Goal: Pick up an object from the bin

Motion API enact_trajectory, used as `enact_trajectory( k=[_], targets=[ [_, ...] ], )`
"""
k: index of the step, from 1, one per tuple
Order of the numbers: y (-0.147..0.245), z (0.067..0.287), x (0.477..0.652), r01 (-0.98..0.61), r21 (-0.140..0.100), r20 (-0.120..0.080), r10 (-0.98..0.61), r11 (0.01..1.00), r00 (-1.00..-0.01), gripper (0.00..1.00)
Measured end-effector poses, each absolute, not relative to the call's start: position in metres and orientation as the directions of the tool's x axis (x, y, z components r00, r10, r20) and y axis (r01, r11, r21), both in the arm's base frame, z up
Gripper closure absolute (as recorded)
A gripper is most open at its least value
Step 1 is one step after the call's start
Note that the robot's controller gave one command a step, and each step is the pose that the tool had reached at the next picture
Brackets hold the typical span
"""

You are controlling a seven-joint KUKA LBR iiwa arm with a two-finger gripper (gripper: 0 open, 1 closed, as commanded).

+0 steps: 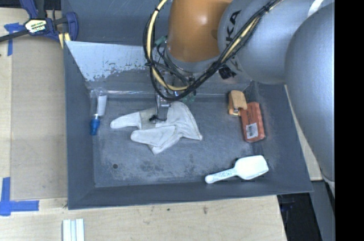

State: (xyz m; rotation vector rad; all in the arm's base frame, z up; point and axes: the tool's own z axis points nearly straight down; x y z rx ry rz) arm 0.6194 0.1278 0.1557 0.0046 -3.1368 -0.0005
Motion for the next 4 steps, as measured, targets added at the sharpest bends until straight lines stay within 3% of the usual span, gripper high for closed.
enact_trajectory(
  k=[1, 2, 3, 4],
  targets=[
    [0.127, 0.161, 0.621, -0.001, 0.001, -0.003, -0.001, 1.000, -1.000, 0.00],
    [0.135, 0.133, 0.597, -0.048, 0.000, -0.006, -0.048, 0.999, -0.999, 0.00],
    [0.135, 0.114, 0.596, -0.047, 0.001, 0.000, -0.047, 0.999, -0.999, 0.00],
    [0.146, 0.082, 0.592, -0.048, 0.001, -0.006, -0.048, 0.999, -0.999, 0.00]
  ],
)
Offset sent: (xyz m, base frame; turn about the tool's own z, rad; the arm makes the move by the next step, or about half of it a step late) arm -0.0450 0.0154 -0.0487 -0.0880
